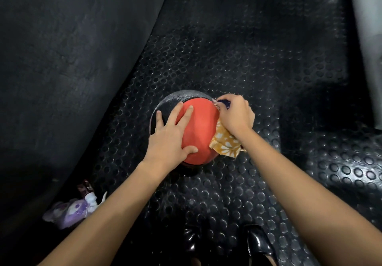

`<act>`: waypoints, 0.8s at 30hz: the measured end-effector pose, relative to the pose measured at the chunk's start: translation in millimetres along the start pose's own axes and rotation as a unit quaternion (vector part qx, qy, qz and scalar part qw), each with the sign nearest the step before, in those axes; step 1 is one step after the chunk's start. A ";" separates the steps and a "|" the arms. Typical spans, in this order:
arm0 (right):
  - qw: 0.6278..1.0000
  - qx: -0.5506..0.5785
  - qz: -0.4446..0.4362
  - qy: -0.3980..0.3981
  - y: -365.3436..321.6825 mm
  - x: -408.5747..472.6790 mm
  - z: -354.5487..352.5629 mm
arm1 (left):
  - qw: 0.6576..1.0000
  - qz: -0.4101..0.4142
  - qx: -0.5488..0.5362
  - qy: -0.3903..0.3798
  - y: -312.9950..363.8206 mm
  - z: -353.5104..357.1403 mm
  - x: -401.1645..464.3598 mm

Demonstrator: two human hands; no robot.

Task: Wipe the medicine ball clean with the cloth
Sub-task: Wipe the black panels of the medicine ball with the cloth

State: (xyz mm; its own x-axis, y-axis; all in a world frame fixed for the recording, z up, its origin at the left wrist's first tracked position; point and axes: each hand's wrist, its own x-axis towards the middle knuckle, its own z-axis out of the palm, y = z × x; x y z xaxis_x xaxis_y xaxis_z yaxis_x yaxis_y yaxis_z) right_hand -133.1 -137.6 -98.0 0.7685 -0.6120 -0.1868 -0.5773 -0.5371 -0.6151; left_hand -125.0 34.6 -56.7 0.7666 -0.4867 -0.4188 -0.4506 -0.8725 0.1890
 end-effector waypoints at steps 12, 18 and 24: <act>1.000 0.002 -0.013 -0.011 -3.4 -3.7 -4.8 | 0.996 0.000 -0.090 0.021 -6.1 -3.5 3.6; 0.993 0.104 0.048 -0.027 4.2 -6.3 0.0 | 0.956 -0.098 -0.219 0.169 14.5 2.8 42.0; 0.988 0.114 0.102 -0.023 20.4 -11.5 11.0 | 0.949 -0.110 -0.136 0.263 14.5 31.1 51.5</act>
State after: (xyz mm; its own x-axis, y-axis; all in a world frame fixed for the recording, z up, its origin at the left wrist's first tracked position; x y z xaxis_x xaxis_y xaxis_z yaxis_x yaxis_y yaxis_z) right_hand -150.7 -135.2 -116.8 0.6569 -0.6647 -0.3560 -0.6487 -0.2576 -0.7161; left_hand -106.3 -1.7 -103.2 0.9830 -0.1831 0.0132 -0.1730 -0.9001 0.3999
